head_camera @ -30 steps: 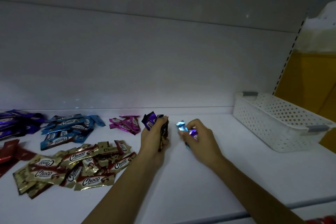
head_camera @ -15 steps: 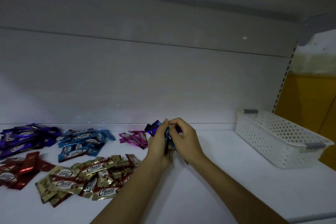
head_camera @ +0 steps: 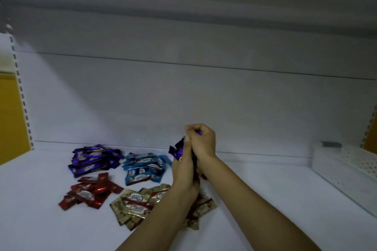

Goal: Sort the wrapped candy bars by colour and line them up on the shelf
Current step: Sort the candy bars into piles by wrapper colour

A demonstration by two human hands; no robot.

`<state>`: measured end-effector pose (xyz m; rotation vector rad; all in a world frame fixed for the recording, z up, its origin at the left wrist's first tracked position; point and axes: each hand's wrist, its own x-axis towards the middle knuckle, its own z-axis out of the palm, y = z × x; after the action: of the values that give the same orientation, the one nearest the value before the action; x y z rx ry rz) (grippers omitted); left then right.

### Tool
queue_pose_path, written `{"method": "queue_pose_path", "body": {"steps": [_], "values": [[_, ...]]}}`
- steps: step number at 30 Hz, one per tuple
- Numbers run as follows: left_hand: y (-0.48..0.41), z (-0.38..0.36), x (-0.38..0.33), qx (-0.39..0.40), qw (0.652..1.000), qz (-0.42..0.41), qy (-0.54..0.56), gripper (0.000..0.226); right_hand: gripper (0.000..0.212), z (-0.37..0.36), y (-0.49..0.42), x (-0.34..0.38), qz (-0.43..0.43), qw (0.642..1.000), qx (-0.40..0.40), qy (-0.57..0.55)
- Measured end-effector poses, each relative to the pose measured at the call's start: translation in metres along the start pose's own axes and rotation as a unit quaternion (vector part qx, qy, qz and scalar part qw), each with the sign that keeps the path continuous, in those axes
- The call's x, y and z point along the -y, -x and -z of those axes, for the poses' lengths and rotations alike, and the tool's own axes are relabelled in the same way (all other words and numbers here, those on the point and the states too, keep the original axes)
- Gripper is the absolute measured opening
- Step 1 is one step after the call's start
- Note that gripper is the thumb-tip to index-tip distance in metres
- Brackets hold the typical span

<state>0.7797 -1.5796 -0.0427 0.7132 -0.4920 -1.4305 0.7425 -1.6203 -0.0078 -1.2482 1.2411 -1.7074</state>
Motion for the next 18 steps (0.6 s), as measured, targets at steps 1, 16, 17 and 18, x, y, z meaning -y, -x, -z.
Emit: {"method": "queue_pose_path", "body": {"steps": [1,16,17,18], "values": [[-0.003,0.01,-0.011,-0.013,1.0,0.0,0.002,0.031,0.014,-0.016,0.001,0.002,-0.002,1.0,0.019,0.019],[-0.024,0.227,-0.201,-0.179,0.969,-0.15,-0.083,0.024,0.022,-0.221,0.008,-0.025,-0.129,0.971,0.197,0.03],[-0.024,0.241,-0.203,-0.188,0.965,-0.156,-0.098,0.031,0.022,-0.229,0.008,-0.031,-0.136,0.969,0.204,0.031],[-0.026,0.251,-0.203,-0.2,0.961,-0.157,-0.107,0.036,0.022,-0.237,0.007,-0.035,-0.141,0.968,0.207,0.031]]}}
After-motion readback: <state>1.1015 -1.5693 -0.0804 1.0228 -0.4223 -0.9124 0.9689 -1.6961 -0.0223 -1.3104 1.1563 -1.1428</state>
